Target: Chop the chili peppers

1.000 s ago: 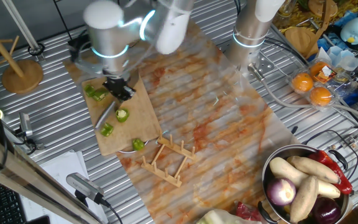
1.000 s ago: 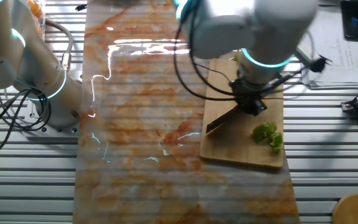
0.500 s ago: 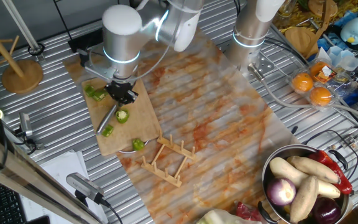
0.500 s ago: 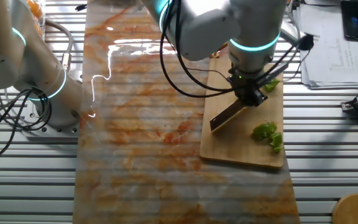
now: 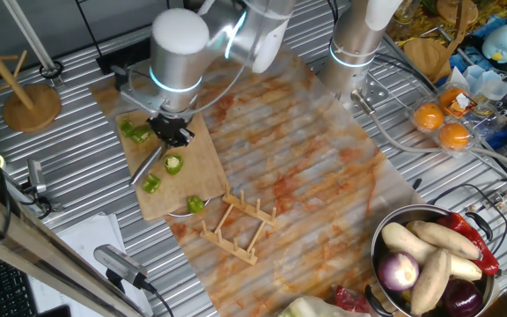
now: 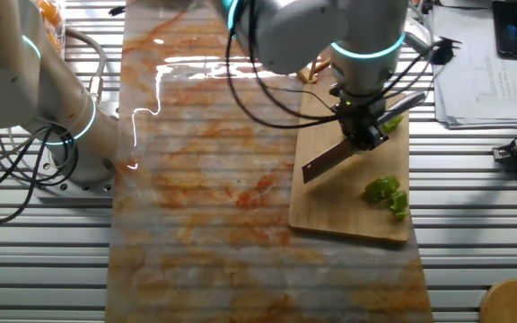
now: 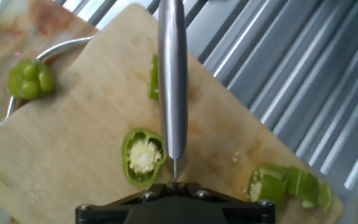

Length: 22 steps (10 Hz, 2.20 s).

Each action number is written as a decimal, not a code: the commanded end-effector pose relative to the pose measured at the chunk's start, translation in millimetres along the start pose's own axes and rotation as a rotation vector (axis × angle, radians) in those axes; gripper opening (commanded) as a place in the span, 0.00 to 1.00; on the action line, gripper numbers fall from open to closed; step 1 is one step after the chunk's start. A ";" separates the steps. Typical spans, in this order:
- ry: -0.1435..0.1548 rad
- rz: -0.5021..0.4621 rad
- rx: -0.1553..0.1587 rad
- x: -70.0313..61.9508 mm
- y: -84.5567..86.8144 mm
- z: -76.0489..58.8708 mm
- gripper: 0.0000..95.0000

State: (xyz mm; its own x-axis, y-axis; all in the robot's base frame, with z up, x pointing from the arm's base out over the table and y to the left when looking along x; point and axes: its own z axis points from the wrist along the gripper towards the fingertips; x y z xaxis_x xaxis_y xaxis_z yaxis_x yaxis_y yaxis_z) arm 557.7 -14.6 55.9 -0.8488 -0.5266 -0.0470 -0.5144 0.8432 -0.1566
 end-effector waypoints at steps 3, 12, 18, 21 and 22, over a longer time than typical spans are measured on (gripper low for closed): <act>0.058 -0.027 -0.072 -13.0 0.6 -10.0 0.00; 0.059 -0.031 -0.075 -13.4 4.2 -12.1 0.00; 0.036 -0.025 -0.062 -13.7 4.7 -12.5 0.00; 0.044 -0.006 -0.069 -13.5 5.6 -12.9 0.00; 0.052 -0.014 -0.070 -13.4 6.0 -13.0 0.00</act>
State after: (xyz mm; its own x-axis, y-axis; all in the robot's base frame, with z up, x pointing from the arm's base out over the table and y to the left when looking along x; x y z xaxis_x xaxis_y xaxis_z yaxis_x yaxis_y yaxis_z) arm 563.6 -0.6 68.7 -0.8487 -0.5289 0.0022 -0.5271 0.8456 -0.0842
